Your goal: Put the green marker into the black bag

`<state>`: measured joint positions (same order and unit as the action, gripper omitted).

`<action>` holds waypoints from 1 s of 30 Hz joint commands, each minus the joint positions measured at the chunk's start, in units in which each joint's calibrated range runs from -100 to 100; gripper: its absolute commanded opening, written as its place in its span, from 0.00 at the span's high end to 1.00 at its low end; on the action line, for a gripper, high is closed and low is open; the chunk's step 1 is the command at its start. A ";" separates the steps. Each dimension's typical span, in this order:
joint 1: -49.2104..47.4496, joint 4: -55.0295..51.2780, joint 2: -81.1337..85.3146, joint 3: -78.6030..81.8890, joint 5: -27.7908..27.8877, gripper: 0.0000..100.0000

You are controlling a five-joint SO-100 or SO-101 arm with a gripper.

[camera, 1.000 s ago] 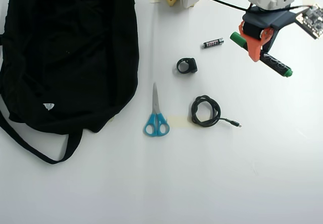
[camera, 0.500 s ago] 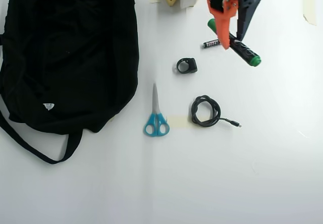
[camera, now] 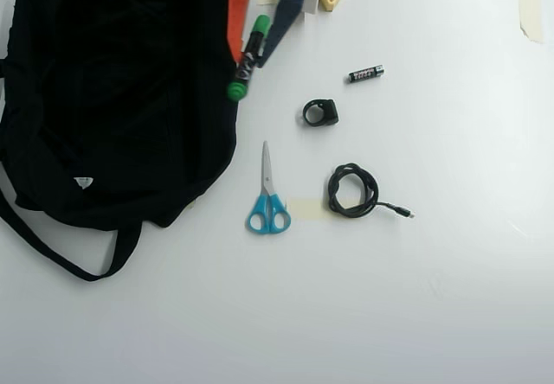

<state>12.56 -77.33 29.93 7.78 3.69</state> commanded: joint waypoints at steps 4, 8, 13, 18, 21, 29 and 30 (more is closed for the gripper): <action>15.71 0.76 1.69 -0.06 2.76 0.98; 26.25 4.37 1.69 0.84 3.50 0.98; 35.08 11.87 1.44 4.26 4.39 0.98; 39.34 31.42 0.53 20.52 4.23 0.98; 37.70 39.69 0.44 30.49 4.39 0.98; 35.15 52.26 -8.60 34.98 3.86 0.94; 35.30 53.47 -8.60 35.07 3.86 0.94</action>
<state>47.47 -27.44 20.96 43.32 7.74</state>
